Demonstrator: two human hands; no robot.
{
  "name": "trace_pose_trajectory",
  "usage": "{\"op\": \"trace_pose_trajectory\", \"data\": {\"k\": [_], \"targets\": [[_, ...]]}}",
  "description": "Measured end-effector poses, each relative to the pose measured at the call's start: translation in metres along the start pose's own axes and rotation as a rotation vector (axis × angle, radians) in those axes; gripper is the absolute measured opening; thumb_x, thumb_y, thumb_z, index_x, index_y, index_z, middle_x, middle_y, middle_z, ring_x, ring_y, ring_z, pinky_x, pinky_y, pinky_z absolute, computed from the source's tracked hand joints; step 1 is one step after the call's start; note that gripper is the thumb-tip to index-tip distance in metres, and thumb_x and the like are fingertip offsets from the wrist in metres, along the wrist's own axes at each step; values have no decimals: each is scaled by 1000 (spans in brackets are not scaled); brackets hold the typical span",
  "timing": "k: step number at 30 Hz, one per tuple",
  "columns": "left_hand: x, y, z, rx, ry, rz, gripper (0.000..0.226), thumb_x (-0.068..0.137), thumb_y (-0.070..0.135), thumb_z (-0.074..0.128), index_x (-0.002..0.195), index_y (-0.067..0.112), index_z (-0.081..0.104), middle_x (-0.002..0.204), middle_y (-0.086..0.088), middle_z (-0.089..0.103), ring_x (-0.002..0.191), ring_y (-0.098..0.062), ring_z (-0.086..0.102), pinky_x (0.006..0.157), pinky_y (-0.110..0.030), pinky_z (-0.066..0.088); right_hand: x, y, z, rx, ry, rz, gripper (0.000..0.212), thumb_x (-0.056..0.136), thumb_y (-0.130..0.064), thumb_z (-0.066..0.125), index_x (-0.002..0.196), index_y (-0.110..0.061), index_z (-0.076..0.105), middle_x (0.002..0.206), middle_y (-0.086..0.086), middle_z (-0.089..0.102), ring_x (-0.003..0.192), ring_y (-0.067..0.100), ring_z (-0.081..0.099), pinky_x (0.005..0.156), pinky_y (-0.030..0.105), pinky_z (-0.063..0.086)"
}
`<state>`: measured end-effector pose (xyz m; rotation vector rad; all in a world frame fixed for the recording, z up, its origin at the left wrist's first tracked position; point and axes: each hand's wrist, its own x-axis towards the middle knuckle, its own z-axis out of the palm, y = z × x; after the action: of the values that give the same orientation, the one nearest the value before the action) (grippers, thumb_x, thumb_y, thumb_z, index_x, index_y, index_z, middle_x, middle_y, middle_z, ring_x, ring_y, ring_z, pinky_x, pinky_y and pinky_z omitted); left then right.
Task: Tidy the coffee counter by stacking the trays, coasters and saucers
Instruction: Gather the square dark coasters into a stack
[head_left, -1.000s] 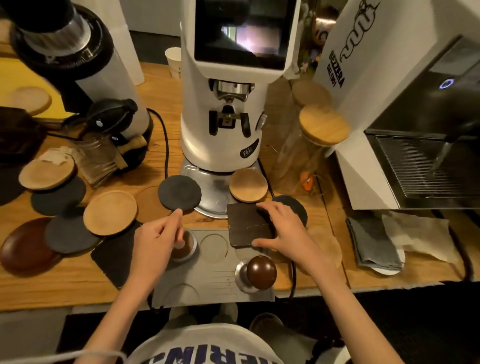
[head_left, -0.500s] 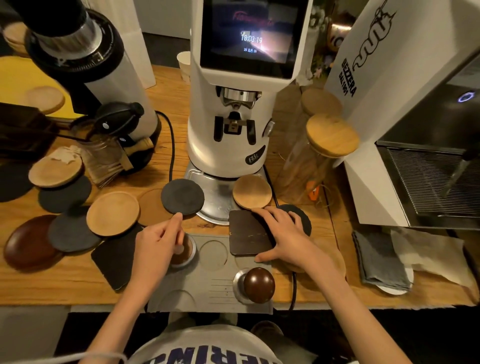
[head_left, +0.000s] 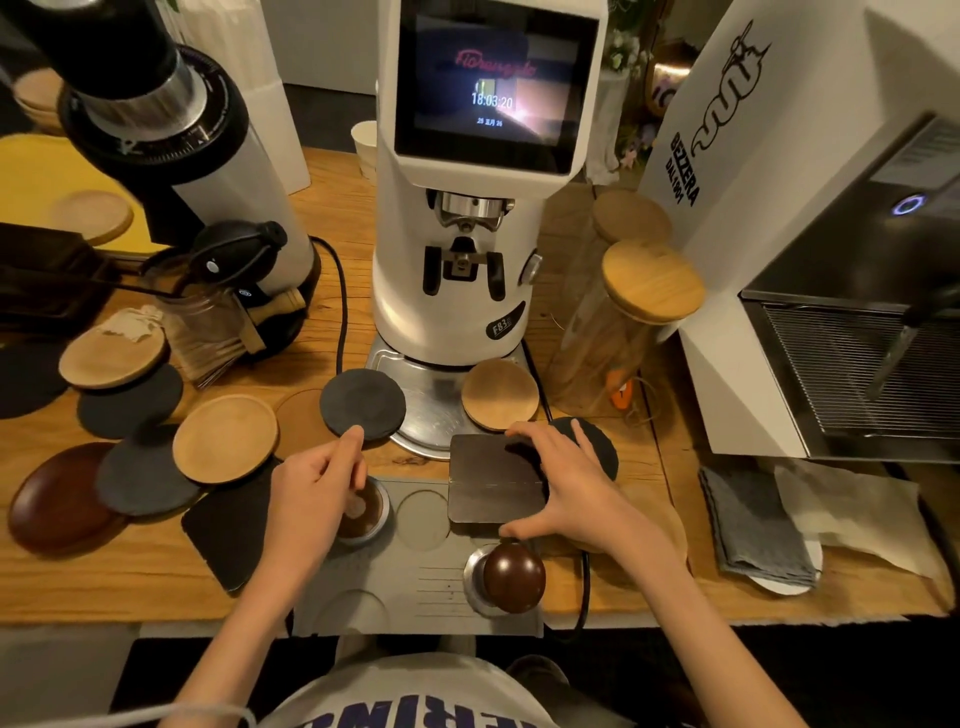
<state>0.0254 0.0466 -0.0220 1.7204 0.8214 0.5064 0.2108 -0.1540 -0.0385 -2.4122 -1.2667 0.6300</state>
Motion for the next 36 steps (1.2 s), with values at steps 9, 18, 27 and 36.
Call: {"op": "trace_pose_trajectory", "data": {"k": [9,18,27,36], "targets": [[-2,8,3,-141,-55,-67,53,98,37,48,48,19,53,45,2,43,44,-13,39,50,-28,34,-27,-23,-33,239,156,96,91,49,-69,80,117,-63,19,118,-41,33,112,-12,41,95,16,40],[-19,43,30,-591,-320,-292,53,85,51,45,99,3,62,73,-11,62,59,-26,60,46,-30,51,-47,-50,-50,346,256,54,94,48,-70,80,122,-55,24,126,-39,35,121,-19,34,87,-3,31],[-36,55,41,-894,-411,-500,56,86,60,42,109,21,74,117,-13,70,107,-25,67,73,-36,57,-45,-73,-45,371,180,-36,91,53,-61,86,121,-56,25,123,-40,37,122,-15,38,91,0,34],[-40,52,39,-1099,-446,-538,64,85,62,45,113,12,72,112,-18,70,97,-30,70,65,-36,57,-37,-82,-40,407,95,-93,93,54,-55,89,124,-52,28,121,-36,37,114,-9,45,84,10,50]]}}
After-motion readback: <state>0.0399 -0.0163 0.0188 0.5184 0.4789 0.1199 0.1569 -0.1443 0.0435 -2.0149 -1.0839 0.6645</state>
